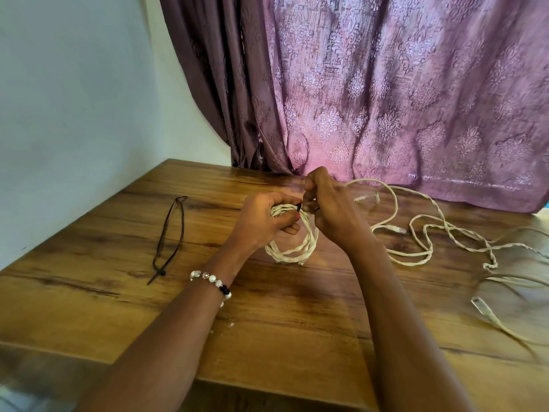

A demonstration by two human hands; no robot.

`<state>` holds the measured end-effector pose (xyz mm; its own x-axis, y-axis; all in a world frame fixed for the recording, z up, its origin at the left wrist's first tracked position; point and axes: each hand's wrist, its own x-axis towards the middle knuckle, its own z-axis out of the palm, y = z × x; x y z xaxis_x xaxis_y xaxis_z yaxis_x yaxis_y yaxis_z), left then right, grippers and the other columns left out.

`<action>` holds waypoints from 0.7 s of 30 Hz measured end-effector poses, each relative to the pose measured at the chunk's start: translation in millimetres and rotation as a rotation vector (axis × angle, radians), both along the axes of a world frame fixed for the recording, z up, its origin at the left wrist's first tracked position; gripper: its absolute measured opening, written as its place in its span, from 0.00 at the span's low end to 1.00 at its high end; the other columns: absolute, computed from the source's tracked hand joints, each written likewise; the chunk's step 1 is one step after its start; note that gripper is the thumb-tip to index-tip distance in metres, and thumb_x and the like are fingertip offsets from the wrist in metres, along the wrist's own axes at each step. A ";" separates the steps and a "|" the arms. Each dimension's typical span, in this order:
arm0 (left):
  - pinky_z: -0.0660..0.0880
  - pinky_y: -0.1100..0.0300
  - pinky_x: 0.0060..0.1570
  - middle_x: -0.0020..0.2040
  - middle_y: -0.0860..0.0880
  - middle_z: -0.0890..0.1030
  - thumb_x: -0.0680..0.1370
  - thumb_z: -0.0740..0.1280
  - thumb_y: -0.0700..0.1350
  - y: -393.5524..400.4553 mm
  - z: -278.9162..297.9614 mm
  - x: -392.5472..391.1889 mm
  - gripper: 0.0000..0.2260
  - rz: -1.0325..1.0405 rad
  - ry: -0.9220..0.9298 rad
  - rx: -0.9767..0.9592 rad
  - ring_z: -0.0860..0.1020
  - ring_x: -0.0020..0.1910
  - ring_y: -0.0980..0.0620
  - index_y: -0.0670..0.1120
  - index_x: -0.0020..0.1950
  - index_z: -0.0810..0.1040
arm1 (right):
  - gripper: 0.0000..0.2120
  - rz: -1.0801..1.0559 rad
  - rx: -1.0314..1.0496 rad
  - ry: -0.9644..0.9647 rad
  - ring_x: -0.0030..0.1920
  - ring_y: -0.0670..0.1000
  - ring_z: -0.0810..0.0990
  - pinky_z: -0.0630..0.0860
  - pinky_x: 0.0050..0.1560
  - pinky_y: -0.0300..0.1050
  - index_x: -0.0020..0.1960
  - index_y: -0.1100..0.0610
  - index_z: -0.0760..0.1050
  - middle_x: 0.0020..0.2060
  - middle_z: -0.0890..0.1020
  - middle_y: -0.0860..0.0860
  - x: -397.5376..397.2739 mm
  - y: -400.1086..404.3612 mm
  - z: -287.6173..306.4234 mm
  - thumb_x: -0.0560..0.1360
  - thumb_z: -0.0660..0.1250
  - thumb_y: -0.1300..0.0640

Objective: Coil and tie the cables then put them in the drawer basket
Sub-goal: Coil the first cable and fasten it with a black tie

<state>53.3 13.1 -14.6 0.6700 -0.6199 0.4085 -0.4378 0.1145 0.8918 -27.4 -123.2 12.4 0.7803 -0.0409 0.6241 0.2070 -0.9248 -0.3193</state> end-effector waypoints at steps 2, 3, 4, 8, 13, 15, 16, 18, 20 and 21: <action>0.82 0.59 0.38 0.44 0.39 0.84 0.74 0.70 0.33 0.3 0.3 -0.4 0.12 -0.002 -0.006 -0.001 0.84 0.35 0.50 0.38 0.57 0.79 | 0.22 -0.002 0.010 -0.011 0.38 0.55 0.78 0.77 0.38 0.52 0.49 0.54 0.60 0.40 0.74 0.54 -0.2 0.6 0.5 0.65 0.56 0.77; 0.81 0.62 0.37 0.44 0.40 0.84 0.74 0.70 0.33 0.7 1.0 -1.4 0.12 -0.005 -0.006 -0.004 0.83 0.34 0.52 0.38 0.57 0.79 | 0.22 0.000 0.020 -0.021 0.38 0.55 0.78 0.77 0.38 0.53 0.49 0.54 0.60 0.39 0.75 0.53 0.5 0.4 -0.2 0.64 0.56 0.77; 0.80 0.64 0.36 0.43 0.41 0.83 0.74 0.70 0.32 0.9 1.2 -2.1 0.12 -0.005 -0.007 -0.006 0.83 0.33 0.55 0.38 0.56 0.79 | 0.23 0.008 0.035 -0.029 0.37 0.55 0.79 0.77 0.38 0.54 0.49 0.54 0.60 0.39 0.75 0.53 1.2 -0.1 -1.2 0.64 0.55 0.77; 0.79 0.66 0.35 0.40 0.43 0.83 0.74 0.70 0.32 1.4 1.6 -3.8 0.11 -0.015 -0.004 -0.026 0.83 0.33 0.55 0.38 0.55 0.80 | 0.23 0.011 0.196 -0.015 0.36 0.52 0.80 0.79 0.38 0.53 0.50 0.54 0.61 0.36 0.76 0.52 4.4 -4.2 -4.3 0.63 0.55 0.78; 0.81 0.62 0.38 0.40 0.41 0.84 0.73 0.71 0.32 1.6 -0.1 -3.3 0.10 -0.039 0.017 -0.065 0.84 0.35 0.49 0.43 0.51 0.80 | 0.24 0.001 0.374 -0.030 0.30 0.42 0.79 0.74 0.33 0.30 0.49 0.58 0.63 0.34 0.81 0.61 5.5 -7.3 0.2 0.65 0.62 0.82; 0.80 0.62 0.37 0.40 0.40 0.84 0.73 0.71 0.31 1.3 0.0 -4.7 0.10 -0.051 0.017 -0.076 0.84 0.35 0.50 0.42 0.51 0.80 | 0.23 0.005 0.424 -0.001 0.30 0.41 0.80 0.74 0.33 0.29 0.50 0.59 0.64 0.35 0.82 0.63 3.9 -8.5 3.0 0.65 0.67 0.80; 0.80 0.62 0.37 0.40 0.40 0.84 0.73 0.71 0.31 1.0 -0.4 -4.7 0.10 -0.050 0.012 -0.076 0.84 0.35 0.50 0.41 0.51 0.80 | 0.23 0.017 0.478 0.020 0.31 0.43 0.81 0.77 0.35 0.33 0.50 0.59 0.65 0.35 0.82 0.63 3.0 -10.1 4.0 0.65 0.68 0.79; 0.80 0.62 0.37 0.40 0.41 0.84 0.73 0.71 0.31 0.5 -0.8 -4.7 0.10 -0.058 0.004 -0.081 0.84 0.35 0.50 0.41 0.51 0.80 | 0.21 0.071 0.646 0.070 0.33 0.51 0.82 0.81 0.40 0.43 0.49 0.58 0.67 0.34 0.82 0.62 1.1 -13.8 5.4 0.67 0.68 0.78; 0.80 0.62 0.37 0.41 0.40 0.84 0.73 0.71 0.31 -0.5 -1.6 -4.9 0.10 -0.062 0.008 -0.088 0.84 0.35 0.49 0.40 0.51 0.80 | 0.20 0.123 0.827 0.114 0.32 0.52 0.82 0.81 0.39 0.47 0.49 0.57 0.69 0.32 0.82 0.59 -1.2 -16.4 4.4 0.68 0.66 0.80; 0.81 0.62 0.37 0.42 0.41 0.84 0.72 0.71 0.31 -1.4 -1.9 -5.5 0.10 -0.063 0.012 -0.092 0.84 0.35 0.49 0.40 0.51 0.80 | 0.19 0.146 0.913 0.130 0.31 0.51 0.82 0.81 0.37 0.46 0.49 0.59 0.70 0.31 0.82 0.58 -1.6 -16.6 2.3 0.68 0.65 0.80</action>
